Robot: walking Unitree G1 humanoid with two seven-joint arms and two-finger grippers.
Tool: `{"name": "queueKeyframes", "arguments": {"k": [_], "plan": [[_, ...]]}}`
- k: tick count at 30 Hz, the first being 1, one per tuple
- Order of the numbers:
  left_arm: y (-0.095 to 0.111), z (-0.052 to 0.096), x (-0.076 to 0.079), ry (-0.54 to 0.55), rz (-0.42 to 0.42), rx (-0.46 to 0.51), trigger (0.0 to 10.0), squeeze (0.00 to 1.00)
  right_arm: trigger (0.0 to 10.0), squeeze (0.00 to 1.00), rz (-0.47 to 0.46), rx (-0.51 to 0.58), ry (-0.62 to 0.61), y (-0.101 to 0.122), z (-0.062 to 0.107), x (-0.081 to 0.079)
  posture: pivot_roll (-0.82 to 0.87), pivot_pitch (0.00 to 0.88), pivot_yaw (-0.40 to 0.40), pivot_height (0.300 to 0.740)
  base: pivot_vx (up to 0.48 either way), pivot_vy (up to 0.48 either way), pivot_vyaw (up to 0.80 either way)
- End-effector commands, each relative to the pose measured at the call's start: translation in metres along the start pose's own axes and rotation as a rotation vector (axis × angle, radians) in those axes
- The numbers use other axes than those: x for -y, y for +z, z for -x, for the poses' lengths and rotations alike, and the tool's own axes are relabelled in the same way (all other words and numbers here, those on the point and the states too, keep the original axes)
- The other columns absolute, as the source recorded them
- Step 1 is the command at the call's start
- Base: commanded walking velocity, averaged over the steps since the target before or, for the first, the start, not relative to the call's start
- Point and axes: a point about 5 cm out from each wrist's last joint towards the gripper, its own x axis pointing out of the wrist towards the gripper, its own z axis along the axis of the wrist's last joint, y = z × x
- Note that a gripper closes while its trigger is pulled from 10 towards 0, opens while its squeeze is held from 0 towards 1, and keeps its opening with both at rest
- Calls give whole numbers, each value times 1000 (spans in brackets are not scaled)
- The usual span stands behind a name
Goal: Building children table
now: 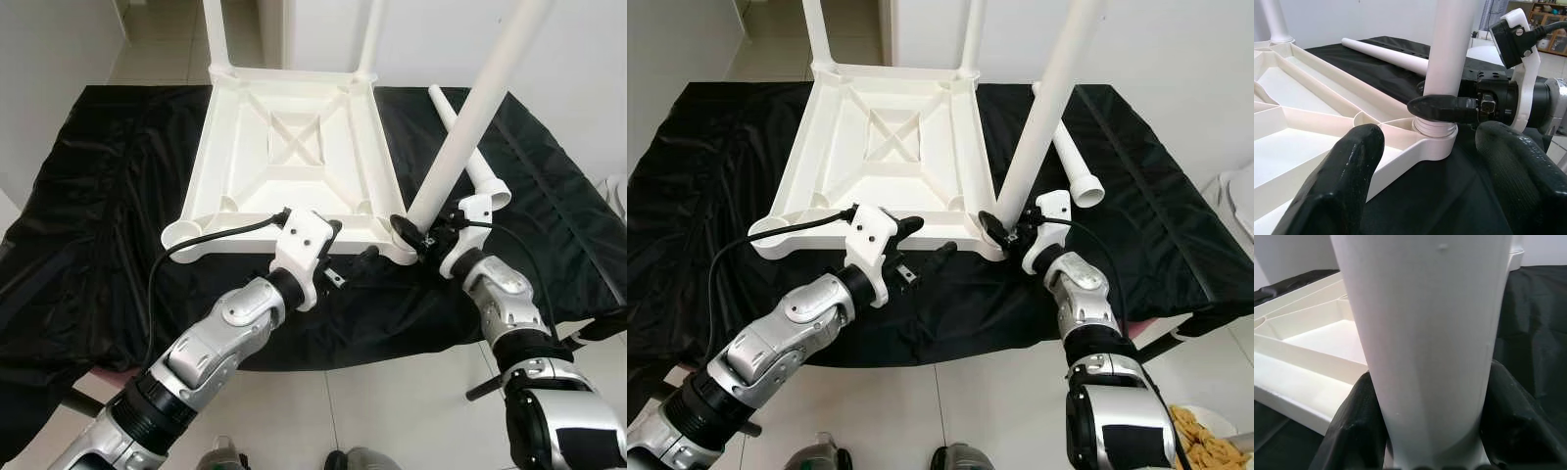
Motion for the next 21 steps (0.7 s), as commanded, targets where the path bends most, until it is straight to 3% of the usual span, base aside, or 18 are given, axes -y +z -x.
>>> {"name": "queueKeyframes", "arguments": {"k": [1, 7, 9, 21], "plan": [[0, 2, 12, -247, -7, -8, 10000, 0, 10000, 0, -45, 0, -58, -5, 2, -2, 9, 53, -17, 740, 0, 0, 0], [-1, 2, 13, -249, -4, -10, 10000, 0, 10000, 0, -34, 24, -147, -4, 0, -12, 9, 54, -16, 740, 0, 0, 0], [-2, 3, 14, -249, -1, -13, 10000, 0, 10000, 0, -29, 44, -252, -1, 1, -16, 11, 52, -20, 740, 0, 0, 0], [-4, 2, 14, -256, -2, -14, 10000, 0, 10000, 0, -64, 30, -521, -1, 2, -37, 9, 36, -21, 740, 0, 0, 0]]}}
